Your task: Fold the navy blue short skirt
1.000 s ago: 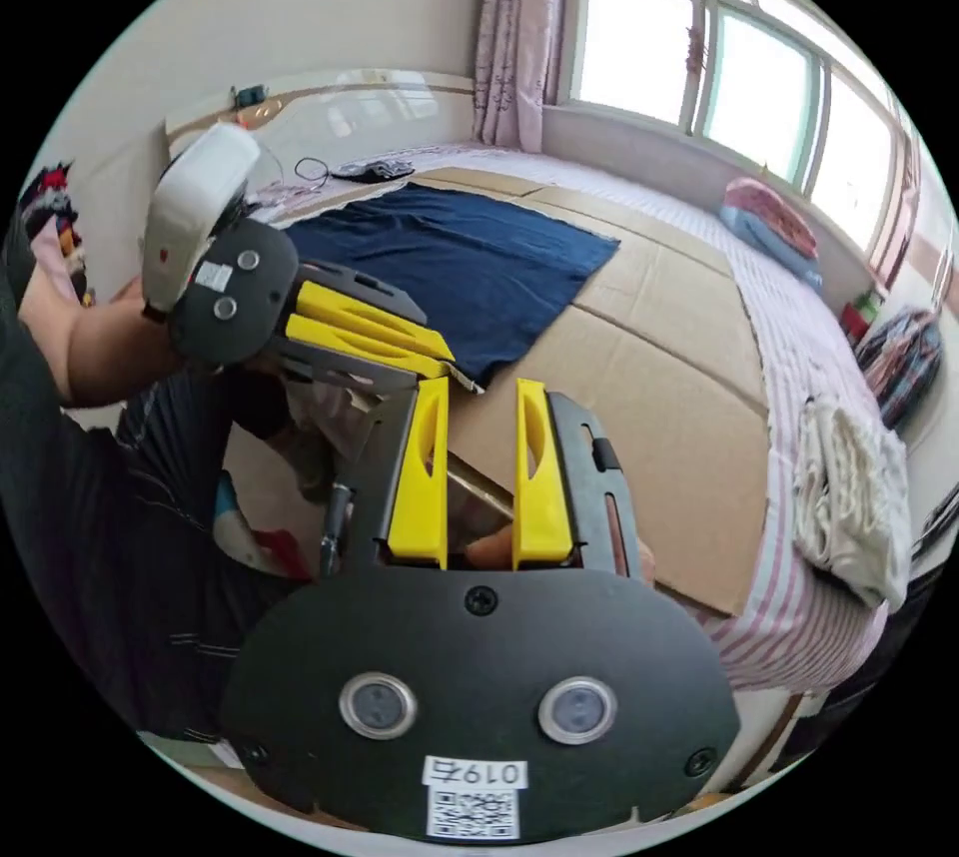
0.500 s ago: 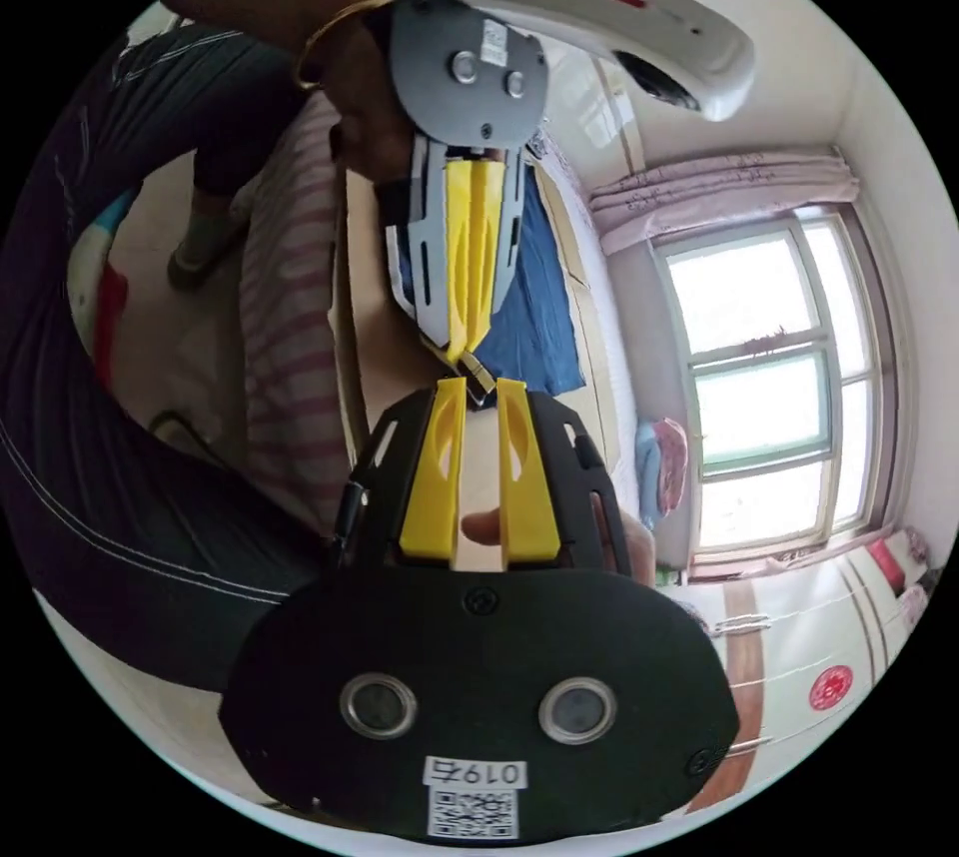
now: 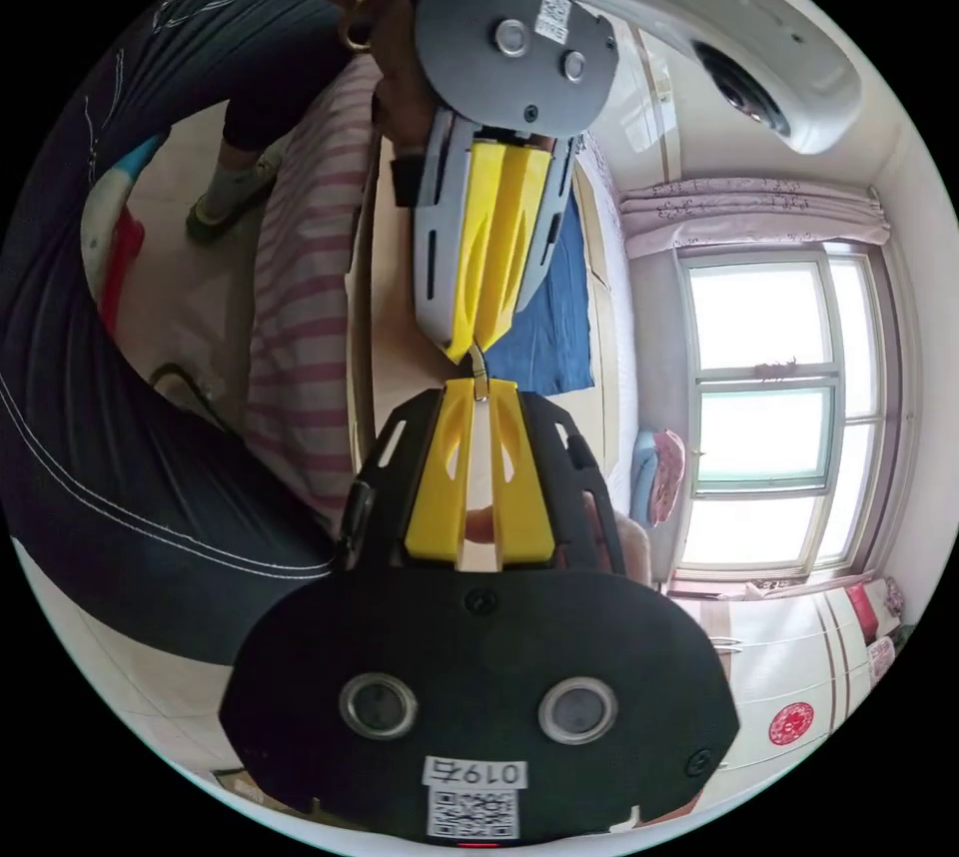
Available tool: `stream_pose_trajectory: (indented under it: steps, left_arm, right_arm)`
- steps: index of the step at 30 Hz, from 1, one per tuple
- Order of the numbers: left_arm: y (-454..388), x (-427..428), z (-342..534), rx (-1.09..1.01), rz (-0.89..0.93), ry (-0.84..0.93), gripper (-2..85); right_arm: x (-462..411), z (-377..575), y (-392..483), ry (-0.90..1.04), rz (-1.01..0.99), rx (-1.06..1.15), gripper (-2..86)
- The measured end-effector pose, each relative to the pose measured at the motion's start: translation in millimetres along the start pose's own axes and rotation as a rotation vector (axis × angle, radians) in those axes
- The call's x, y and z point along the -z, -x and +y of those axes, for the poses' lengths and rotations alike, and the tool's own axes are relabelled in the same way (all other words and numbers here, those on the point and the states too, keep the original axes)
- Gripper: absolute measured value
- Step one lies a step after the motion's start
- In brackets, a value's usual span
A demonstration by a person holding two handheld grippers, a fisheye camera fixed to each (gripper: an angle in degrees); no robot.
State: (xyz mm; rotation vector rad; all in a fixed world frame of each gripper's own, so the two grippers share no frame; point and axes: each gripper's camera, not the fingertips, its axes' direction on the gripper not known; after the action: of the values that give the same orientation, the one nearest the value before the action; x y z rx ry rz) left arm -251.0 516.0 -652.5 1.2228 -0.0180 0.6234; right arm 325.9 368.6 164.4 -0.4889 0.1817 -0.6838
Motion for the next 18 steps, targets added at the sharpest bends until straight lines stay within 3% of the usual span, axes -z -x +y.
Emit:
stream_pose_trajectory:
  steps: [7, 10, 12, 15, 18]
  left_arm:
    - [-32.0, -24.3, -3.0, -0.106, -0.159, 0.044, 6.0]
    - [-31.1, -36.5, 4.7, -0.07, -0.221, 0.029, 3.9]
    - [-18.2, -42.1, 18.1, 0.002, -0.17, -0.002, 2.8]
    - [11.6, -46.8, 44.5, 0.153, -0.086, -0.067, 2.1]
    - [38.6, -55.2, 73.8, 0.28, 0.009, -0.136, 1.6]
  right_arm:
    - [24.8, -11.8, -93.4, -0.021, -0.037, -0.024, 0.6]
    - [30.3, -7.8, -140.4, -0.028, -0.055, -0.051, 0.3]
    - [35.3, 0.9, -178.2, -0.057, -0.104, -0.119, 0.1]
    - [32.5, 26.0, -261.4, -0.103, -0.24, -0.372, -0.5]
    - [5.2, 66.6, -366.2, -0.154, -0.383, -0.76, -0.7]
